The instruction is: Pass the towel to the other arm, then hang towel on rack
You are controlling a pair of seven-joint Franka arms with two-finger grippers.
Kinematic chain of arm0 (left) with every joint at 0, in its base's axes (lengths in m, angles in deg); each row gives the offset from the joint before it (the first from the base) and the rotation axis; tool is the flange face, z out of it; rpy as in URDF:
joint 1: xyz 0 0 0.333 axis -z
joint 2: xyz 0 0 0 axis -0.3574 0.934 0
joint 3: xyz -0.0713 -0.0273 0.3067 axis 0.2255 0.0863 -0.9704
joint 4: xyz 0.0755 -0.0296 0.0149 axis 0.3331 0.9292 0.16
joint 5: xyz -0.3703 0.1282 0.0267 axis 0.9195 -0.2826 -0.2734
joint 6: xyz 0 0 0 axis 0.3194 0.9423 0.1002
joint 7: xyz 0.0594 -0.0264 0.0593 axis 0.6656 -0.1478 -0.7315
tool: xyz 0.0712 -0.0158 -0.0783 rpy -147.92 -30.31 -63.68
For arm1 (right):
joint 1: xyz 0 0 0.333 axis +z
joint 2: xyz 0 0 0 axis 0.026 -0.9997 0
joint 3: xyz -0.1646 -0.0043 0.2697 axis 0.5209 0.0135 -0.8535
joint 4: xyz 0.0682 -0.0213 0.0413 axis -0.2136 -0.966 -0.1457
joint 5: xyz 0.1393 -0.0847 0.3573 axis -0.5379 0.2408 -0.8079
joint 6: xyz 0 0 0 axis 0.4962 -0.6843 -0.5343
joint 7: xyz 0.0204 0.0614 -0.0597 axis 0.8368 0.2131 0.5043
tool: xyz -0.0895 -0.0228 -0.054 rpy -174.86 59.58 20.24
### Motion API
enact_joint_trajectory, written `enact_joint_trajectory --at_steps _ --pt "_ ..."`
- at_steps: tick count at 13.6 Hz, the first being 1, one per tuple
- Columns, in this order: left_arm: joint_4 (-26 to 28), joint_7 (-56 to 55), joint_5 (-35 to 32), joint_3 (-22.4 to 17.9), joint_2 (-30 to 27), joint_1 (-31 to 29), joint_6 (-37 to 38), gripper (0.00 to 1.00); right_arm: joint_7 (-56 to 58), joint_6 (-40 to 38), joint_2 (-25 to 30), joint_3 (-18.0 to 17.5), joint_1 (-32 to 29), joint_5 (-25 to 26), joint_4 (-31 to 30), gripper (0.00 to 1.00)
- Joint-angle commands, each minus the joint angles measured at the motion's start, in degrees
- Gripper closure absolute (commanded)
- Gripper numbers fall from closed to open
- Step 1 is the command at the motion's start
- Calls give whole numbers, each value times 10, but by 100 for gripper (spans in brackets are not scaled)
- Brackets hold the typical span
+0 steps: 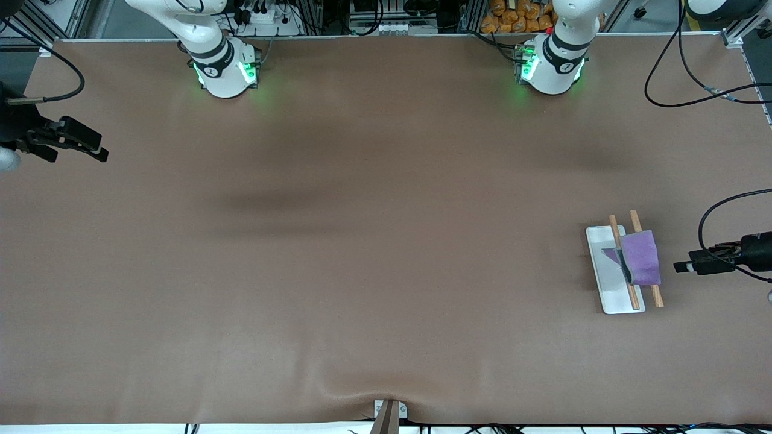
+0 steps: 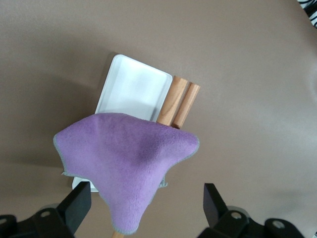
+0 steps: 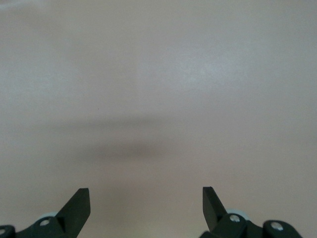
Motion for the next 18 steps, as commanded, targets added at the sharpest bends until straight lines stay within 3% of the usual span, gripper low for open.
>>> enact_joint_trajectory --at_steps 1,6,10,13,18 --pt "6 -8 -27 0 -31 2 18 0 -4 -10 -8 -6 0 8 18 0" --pt "8 -8 -95 1 -93 42 20 0 -4 -7 -8 -6 5 7 18 0" --pt "10 -25 -174 1 -162 100 69 0 -4 -3 -8 -6 5 8 18 0" --pt "10 -61 -186 1 -205 137 106 0 -4 -4 -8 -6 4 7 17 0" --pt "11 -55 -195 21 -249 141 147 0 -4 -4 -9 -5 1 7 16 0"
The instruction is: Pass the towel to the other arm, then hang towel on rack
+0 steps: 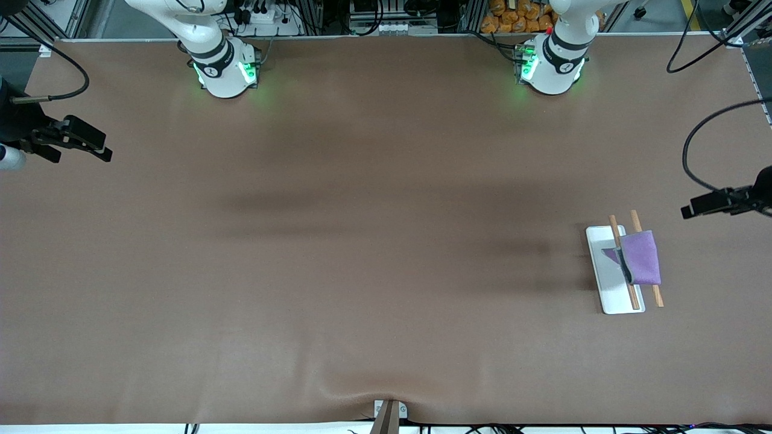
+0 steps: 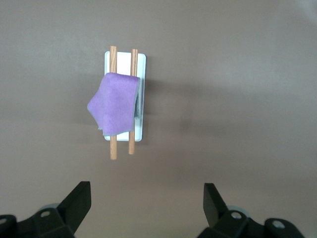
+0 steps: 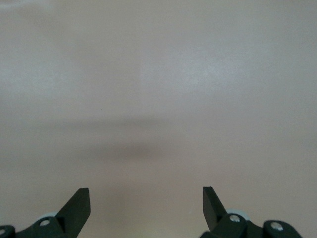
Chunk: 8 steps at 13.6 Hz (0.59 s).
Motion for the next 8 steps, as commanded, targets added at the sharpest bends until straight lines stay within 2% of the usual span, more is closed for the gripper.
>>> enact_joint_trajectory --at_steps 1,5,6,8 --pt "16 4 -15 19 -26 -3 27 0 -3 -5 -7 0 -1 7 13 0" --pt "20 4 -26 31 -31 -2 39 0 -2 -5 -7 0 -3 6 13 0" --pt "20 2 -38 45 -33 0 38 0 -2 -5 -7 0 -4 6 13 0" --pt "53 -8 -48 47 -69 36 21 0 -2 -5 -8 0 -4 6 13 0"
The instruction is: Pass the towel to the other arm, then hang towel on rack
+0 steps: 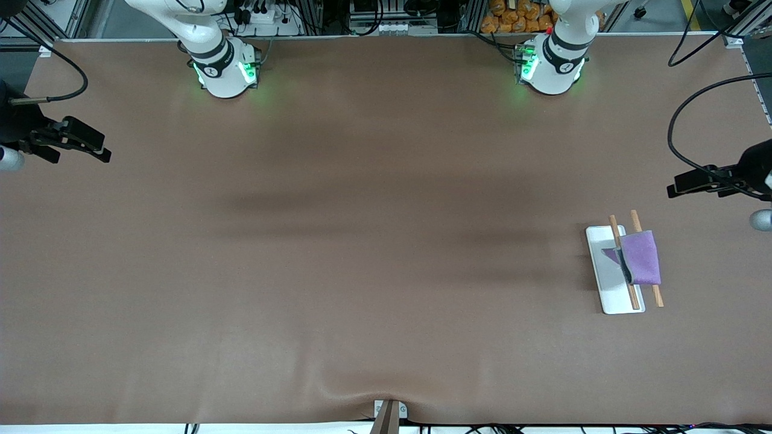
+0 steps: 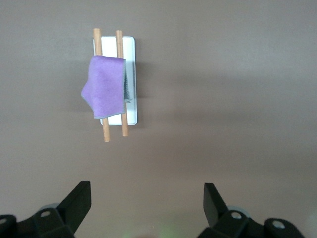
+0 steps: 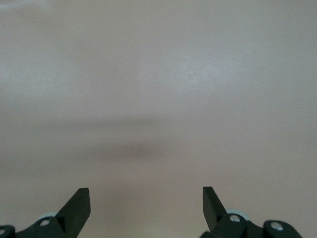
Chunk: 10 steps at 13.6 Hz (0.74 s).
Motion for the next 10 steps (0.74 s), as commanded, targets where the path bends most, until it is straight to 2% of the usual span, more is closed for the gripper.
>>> enact_joint_trajectory --at_steps 1,3,5,8,10 --pt "74 -8 -35 -13 -75 47 -34 0 -2 -5 -7 -2 -3 6 12 0" --pt "117 -6 -32 -76 -107 105 -62 0 -2 -6 -7 -2 -3 6 12 0" --pt "148 -7 -32 -112 -132 130 -69 0 -1 -6 -7 -1 -3 6 12 0" --pt "210 -9 -27 -119 -183 130 -91 0 0 -6 -7 -1 -3 5 12 0" --pt "219 -13 -27 -122 -194 133 -100 0 0 -7 -7 -1 -3 5 12 0"
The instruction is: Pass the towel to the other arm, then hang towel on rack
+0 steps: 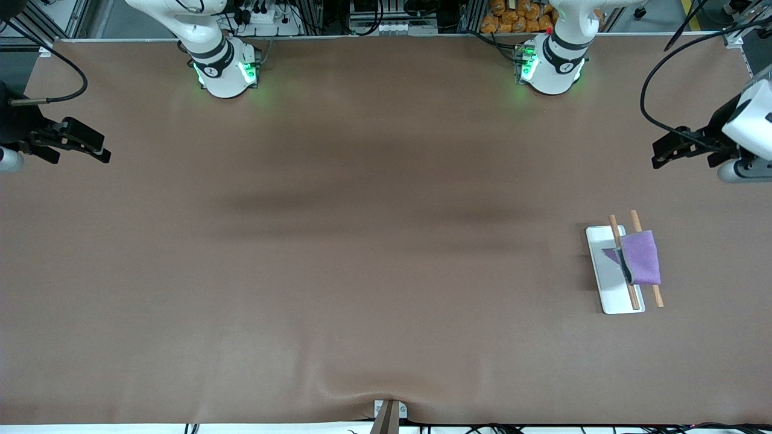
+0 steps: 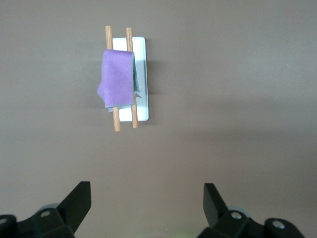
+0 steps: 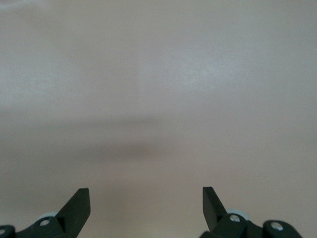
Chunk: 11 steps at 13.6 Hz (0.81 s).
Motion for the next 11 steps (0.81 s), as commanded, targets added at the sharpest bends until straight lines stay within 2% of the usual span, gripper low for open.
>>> enact_joint_trajectory --at_steps 1,3,6,11 --pt "44 -6 -6 -20 -40 21 -23 0 0 -7 -6 -2 -3 5 12 0" --pt "47 -8 -6 -49 -45 46 -19 0 0 -7 -6 -2 -4 5 12 0" --pt "44 -43 -6 -49 -45 49 6 0 0 -7 -6 -2 -4 5 12 0" --pt "36 -44 -6 -50 -41 49 6 0 -1 -6 -5 -1 2 9 13 0"
